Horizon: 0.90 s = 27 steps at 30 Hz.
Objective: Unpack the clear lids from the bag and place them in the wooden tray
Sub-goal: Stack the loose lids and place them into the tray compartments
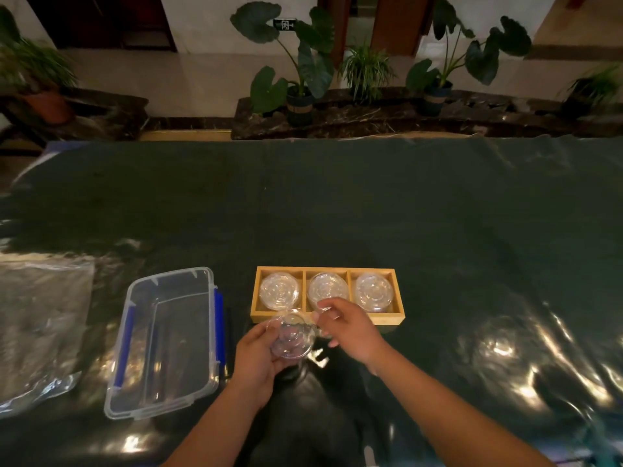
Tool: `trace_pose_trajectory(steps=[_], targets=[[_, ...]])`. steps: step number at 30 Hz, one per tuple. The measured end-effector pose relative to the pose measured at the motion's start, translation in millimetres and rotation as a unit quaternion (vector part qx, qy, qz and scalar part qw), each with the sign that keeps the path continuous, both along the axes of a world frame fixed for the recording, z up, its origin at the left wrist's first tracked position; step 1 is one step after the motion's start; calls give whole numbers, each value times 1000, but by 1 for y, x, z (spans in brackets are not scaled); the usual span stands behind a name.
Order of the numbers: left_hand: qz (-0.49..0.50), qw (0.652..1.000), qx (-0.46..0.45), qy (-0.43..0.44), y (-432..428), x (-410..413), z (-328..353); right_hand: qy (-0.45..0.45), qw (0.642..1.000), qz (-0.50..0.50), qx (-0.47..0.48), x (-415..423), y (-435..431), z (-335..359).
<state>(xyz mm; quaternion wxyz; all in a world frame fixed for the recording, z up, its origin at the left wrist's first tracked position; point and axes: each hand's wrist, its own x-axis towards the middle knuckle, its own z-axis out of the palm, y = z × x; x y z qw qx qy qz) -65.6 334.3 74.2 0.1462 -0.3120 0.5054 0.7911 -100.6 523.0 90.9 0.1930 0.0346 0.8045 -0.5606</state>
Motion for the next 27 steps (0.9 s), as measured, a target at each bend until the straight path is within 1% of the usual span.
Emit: trace_pose_trajectory(steps=[1, 4, 7, 10, 13, 18, 23, 25, 27], targets=[[2, 1000, 1, 3, 0, 0, 2, 1, 1000, 3, 3, 3, -8, 0], [8, 1000, 6, 1, -4, 0, 7, 22, 999, -33, 23, 6, -22, 2], [10, 1000, 16, 0, -10, 1, 8, -5, 999, -32, -22, 7, -29, 4], [-6, 1000, 20, 8, -12, 3, 9, -18, 998, -47, -28, 9, -35, 2], [-21, 1000, 5, 14, -13, 4, 10, -49, 995, -67, -60, 10, -39, 0], [6, 1000, 6, 10, -21, 7, 8, -62, 989, -99, -93, -3, -38, 4], [33, 999, -19, -20, -39, 10, 2, -58, 984, -152, -70, -41, -41, 5], [39, 998, -29, -27, -42, 12, -1, -58, 983, -168, -42, -57, -48, 0], [42, 998, -40, -32, -44, 11, -3, -53, 984, -172, 7, -71, -56, -7]])
